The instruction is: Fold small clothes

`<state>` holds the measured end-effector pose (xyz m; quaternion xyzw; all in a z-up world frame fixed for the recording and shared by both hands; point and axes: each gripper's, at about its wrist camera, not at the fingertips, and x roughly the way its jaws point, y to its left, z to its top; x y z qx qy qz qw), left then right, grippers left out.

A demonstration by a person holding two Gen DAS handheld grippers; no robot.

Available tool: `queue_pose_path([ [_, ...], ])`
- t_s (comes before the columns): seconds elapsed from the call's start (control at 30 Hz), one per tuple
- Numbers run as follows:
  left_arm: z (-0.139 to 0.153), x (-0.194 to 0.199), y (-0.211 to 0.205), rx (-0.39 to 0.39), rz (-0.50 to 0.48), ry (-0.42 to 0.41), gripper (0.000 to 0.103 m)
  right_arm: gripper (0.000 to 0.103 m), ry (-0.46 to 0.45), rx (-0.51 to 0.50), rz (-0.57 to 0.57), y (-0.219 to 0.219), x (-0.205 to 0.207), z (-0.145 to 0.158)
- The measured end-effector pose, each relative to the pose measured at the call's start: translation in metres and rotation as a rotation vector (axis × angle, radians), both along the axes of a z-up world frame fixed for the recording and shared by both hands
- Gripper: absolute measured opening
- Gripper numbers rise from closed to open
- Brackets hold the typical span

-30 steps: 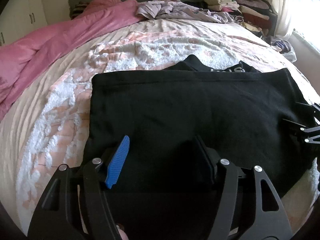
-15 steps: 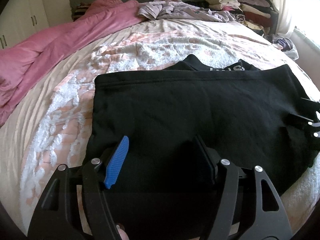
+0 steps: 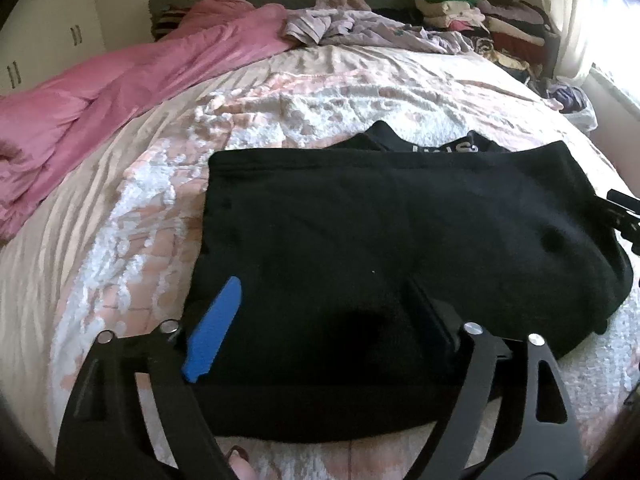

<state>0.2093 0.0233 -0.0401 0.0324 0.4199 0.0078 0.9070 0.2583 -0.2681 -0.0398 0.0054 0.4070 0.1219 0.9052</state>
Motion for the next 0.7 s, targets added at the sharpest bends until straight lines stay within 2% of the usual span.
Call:
queue_pose_path([
  [0.3, 0.018, -0.015, 0.003, 0.007, 0.013, -0.028, 0.09, 0.098, -0.058, 0.061, -0.05, -0.021, -0.015, 0.025],
  [0.5, 0.031, -0.027, 0.005, 0.005, 0.014, -0.051, 0.092, 0.098, -0.081, 0.101, -0.061, -0.028, -0.026, 0.043],
  [0.7, 0.04, -0.038, 0.014, 0.001, 0.023, -0.072, 0.093, 0.098, -0.14, 0.132, -0.062, -0.026, -0.043, 0.069],
])
